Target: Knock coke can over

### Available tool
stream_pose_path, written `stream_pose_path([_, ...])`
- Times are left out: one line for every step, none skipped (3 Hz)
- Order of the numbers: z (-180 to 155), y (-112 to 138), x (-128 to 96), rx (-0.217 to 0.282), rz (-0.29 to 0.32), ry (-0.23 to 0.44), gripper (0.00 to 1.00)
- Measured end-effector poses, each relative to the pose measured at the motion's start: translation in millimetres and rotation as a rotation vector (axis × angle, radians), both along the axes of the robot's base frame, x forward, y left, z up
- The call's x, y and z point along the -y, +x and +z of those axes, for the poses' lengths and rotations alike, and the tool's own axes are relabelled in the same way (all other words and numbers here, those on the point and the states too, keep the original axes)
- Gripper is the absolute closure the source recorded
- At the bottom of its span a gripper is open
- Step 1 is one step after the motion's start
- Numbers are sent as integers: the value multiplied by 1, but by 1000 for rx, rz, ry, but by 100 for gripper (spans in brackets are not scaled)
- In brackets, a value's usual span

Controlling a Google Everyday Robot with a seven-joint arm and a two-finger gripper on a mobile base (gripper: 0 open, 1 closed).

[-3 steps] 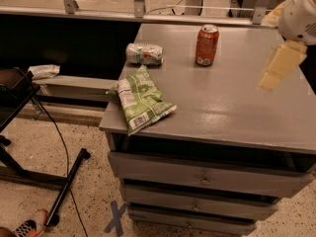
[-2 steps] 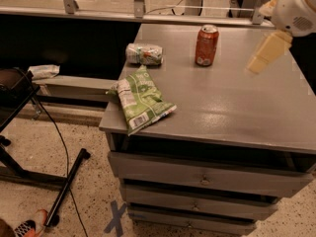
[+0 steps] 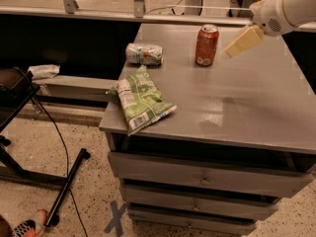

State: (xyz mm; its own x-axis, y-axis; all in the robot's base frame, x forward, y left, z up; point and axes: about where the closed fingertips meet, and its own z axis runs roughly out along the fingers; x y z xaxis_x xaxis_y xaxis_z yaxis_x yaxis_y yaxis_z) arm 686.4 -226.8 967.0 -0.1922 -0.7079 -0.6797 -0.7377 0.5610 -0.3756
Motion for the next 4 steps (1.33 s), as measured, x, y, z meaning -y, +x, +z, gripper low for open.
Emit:
stream_pose_path([-27, 35, -15, -18, -25, 162, 0])
stream_pose_path([-44, 60, -32, -33, -39, 262, 0])
stream_pose_path([-52, 77, -47, -40, -51, 323, 0])
stream_pose_path([-56, 90, -52, -34, -75, 378, 2])
